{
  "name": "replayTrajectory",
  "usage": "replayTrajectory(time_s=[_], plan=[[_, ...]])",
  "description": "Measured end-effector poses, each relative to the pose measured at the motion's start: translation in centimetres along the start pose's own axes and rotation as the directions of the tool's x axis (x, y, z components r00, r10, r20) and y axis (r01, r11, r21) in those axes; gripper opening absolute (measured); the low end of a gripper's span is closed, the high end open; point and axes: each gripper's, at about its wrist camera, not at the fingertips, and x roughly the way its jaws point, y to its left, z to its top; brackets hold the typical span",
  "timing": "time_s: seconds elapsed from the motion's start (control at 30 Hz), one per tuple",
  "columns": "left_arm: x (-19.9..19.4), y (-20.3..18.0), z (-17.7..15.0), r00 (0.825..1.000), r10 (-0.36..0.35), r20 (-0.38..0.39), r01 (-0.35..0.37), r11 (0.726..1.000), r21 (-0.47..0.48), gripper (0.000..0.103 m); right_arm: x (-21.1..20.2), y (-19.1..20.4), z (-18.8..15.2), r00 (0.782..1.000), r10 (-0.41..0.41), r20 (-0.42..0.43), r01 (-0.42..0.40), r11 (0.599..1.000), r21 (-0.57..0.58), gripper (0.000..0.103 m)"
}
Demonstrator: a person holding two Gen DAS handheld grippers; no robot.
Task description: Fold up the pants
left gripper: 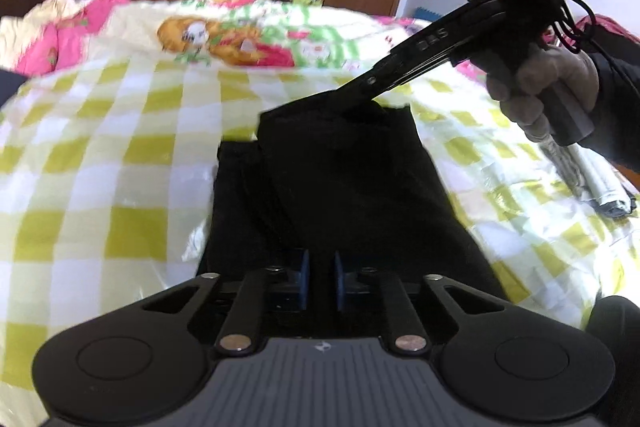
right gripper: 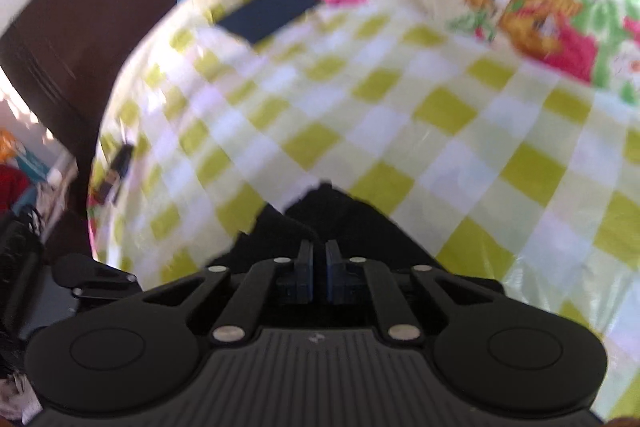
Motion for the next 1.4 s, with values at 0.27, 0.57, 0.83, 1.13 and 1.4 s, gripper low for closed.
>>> replayTrajectory(time_s=[0.27,0.57,0.83,1.13,1.4], plan=[[-0.3,0.7,3.2,0.997,0.027,0.078,-0.034,0.995,0.095,0.018,-2.8,-0.6,2.8,0.982,-0.059,0.179,0.058,0.998,0.01,0.008],[-1.0,1.2,-2.3,0.999,-0.048,-0.012,0.046,0.992,-0.121,0.064,7.7,1.2,3.3,0.971,0.031,-0.236,-0.073,0.982,-0.174,0.063],[1.6,1.3,-4.5,0.999,-0.048,-0.025,0.04,0.966,-0.256,0.065,9.2,2.6,1.7,0.937,0.061,-0.345,-0.136,0.971,-0.198,0.027],[-0.7,1.2,-1.1,0.996,-0.071,0.059,0.081,0.98,-0.179,0.027,2.0,4.4,2.3,0.987,0.015,-0.157,-0.038,0.988,-0.147,0.01],[-0.6,3.9,2.4,0.991,0.047,0.127,-0.038,0.997,-0.07,0.02,1.9,2.0,6.1,1.0,0.031,0.002,-0.03,0.995,-0.097,0.003]])
